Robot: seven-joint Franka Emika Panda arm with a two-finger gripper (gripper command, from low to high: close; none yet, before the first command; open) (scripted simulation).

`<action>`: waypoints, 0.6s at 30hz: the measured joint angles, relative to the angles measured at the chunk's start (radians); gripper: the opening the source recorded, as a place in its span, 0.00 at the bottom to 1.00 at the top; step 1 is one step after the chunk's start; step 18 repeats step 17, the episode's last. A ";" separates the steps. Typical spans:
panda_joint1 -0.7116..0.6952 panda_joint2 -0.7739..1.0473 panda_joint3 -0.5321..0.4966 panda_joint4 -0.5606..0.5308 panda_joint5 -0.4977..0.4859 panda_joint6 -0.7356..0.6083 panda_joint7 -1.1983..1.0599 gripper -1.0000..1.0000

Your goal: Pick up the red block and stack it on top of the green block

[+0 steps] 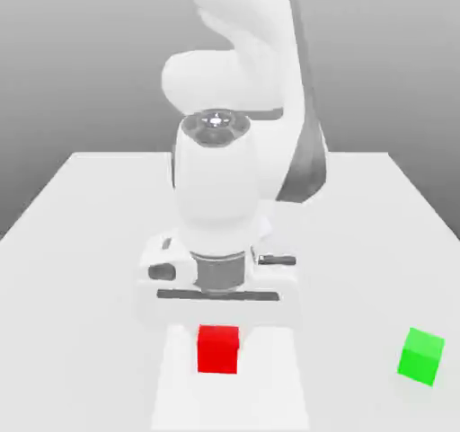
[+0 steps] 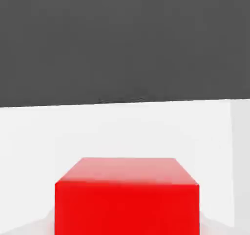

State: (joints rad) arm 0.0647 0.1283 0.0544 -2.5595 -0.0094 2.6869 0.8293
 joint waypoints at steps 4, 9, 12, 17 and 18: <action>0.116 -0.004 0.097 0.036 -0.022 -0.042 0.060 0.00; 0.254 0.002 0.210 0.080 -0.054 -0.082 0.136 0.00; 0.290 0.088 0.198 0.090 -0.110 -0.010 0.184 0.00; 0.314 0.151 0.170 0.095 -0.145 0.046 0.209 1.00; 0.314 0.151 0.170 0.095 -0.145 0.046 0.209 1.00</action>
